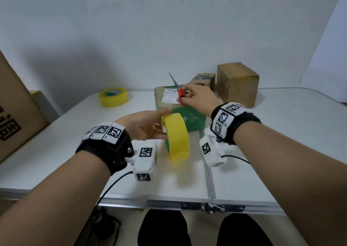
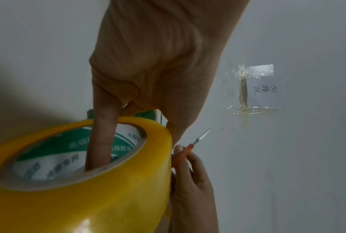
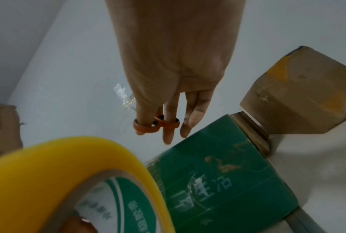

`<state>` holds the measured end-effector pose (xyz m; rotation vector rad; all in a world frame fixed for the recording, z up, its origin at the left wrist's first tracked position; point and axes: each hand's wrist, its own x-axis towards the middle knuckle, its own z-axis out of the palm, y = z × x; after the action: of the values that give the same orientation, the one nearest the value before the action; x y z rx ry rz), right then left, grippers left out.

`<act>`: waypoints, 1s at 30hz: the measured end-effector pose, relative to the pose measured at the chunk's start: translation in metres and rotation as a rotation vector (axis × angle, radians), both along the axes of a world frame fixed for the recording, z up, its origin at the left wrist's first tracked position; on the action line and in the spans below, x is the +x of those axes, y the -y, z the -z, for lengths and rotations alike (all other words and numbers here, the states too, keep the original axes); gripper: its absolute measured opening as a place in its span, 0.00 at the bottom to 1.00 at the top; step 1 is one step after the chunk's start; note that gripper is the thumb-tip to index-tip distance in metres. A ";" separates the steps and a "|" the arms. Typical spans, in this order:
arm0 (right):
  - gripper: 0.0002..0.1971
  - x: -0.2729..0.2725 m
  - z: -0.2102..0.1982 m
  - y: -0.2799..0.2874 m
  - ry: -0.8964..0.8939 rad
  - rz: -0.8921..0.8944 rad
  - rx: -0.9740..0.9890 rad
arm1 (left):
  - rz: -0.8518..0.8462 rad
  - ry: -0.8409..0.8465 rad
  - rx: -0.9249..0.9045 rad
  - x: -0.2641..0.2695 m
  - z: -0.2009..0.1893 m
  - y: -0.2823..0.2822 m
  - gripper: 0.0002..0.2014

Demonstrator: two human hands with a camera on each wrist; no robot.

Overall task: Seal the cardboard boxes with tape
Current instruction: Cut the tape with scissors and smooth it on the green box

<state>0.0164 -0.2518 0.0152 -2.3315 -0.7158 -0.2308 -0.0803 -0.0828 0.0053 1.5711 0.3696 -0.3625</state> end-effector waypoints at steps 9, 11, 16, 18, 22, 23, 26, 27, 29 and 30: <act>0.17 -0.004 0.010 -0.014 0.113 -0.038 -0.226 | -0.016 0.039 -0.103 -0.007 -0.002 -0.005 0.06; 0.17 -0.004 0.012 -0.016 0.238 0.018 -0.312 | -0.022 0.041 -0.068 -0.007 -0.003 -0.010 0.06; 0.16 -0.006 0.017 -0.020 0.354 -0.006 -0.388 | -0.109 0.045 -0.024 -0.003 0.000 -0.014 0.05; 0.17 -0.004 0.020 -0.023 0.305 -0.029 -0.363 | -0.120 0.065 -0.057 -0.003 0.004 -0.007 0.06; 0.17 -0.002 0.014 -0.029 0.339 -0.008 -0.407 | -0.152 0.120 -0.149 -0.003 0.011 0.005 0.10; 0.17 -0.002 0.013 -0.029 0.368 -0.006 -0.436 | -0.167 0.126 -0.166 -0.003 0.012 0.006 0.10; 0.18 -0.003 0.011 -0.030 0.437 0.012 -0.505 | -0.189 0.131 -0.188 -0.002 0.015 0.002 0.14; 0.18 -0.003 0.010 -0.030 0.438 0.022 -0.506 | -0.190 0.128 -0.178 -0.001 0.016 0.000 0.17; 0.18 -0.003 0.009 -0.031 0.420 0.043 -0.490 | -0.188 0.121 -0.144 0.001 0.018 -0.002 0.21; 0.18 -0.002 0.009 -0.032 0.412 0.052 -0.488 | -0.180 0.117 -0.126 0.001 0.019 -0.002 0.21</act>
<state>0.0140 -0.2201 0.0060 -2.8034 -0.9988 -0.6346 -0.0792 -0.0805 -0.0140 1.4161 0.3870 -0.1506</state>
